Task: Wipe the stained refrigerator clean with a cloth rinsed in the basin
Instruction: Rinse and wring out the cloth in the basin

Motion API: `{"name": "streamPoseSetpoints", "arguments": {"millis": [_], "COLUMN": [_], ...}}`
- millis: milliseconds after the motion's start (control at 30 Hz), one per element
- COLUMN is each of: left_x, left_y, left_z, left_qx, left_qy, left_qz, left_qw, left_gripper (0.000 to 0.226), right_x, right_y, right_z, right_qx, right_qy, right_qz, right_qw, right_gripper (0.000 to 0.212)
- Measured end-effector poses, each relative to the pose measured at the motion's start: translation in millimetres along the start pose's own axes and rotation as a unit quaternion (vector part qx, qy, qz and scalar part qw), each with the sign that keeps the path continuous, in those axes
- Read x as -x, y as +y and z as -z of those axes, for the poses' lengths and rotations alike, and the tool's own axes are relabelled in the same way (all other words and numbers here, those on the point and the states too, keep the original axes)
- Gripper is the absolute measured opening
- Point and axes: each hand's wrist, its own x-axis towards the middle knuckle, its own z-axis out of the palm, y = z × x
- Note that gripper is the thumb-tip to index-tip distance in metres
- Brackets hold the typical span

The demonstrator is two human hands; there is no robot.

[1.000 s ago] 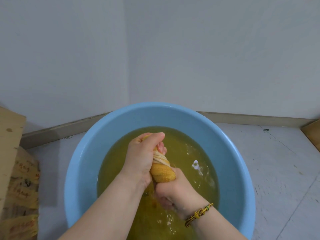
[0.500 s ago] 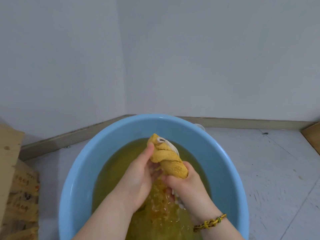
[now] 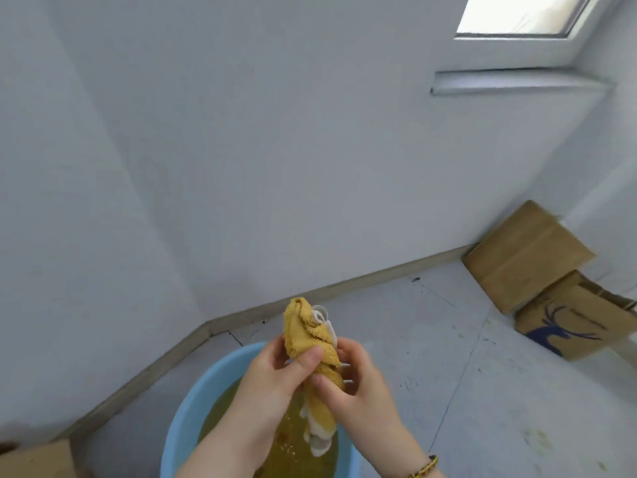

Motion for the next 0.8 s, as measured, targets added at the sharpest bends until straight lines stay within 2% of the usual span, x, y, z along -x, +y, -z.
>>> {"name": "streamPoseSetpoints", "arguments": {"millis": [133, 233, 333, 500, 633, 800], "left_x": [35.6, 60.3, 81.9, 123.5, 157.8, 186.7], "left_y": [79.1, 125.3, 146.0, 143.1, 122.8, 96.8], "left_z": [-65.5, -118.4, -175.6, -279.2, -382.7, -472.3], "left_qx": [-0.041, -0.073, -0.086, -0.097, -0.090, -0.093], "left_qy": [-0.078, -0.173, -0.230, -0.323, -0.388, -0.427], "left_qz": [-0.011, -0.014, -0.005, 0.012, 0.022, 0.022], "left_qw": [0.996, 0.982, 0.969, 0.941, 0.917, 0.899], "left_gripper": [0.056, 0.065, 0.052, 0.051, 0.051, 0.048], "right_x": [47.7, 86.6, 127.9, 198.1, 254.5, 302.5], "right_y": [-96.6, -150.9, -186.0, -202.9, -198.7, -196.9], "right_z": [47.2, 89.5, 133.6, 212.7, 301.8, 383.5], "right_qx": [-0.026, -0.092, -0.147, -0.189, -0.150, -0.152], "right_qy": [0.069, 0.131, 0.180, 0.278, 0.363, 0.395], "right_qz": [0.014, 0.025, 0.020, 0.020, 0.050, 0.076], "right_qw": [0.997, 0.987, 0.973, 0.942, 0.918, 0.903], "right_gripper": [0.025, 0.018, 0.013, 0.011, 0.011, 0.013]}}
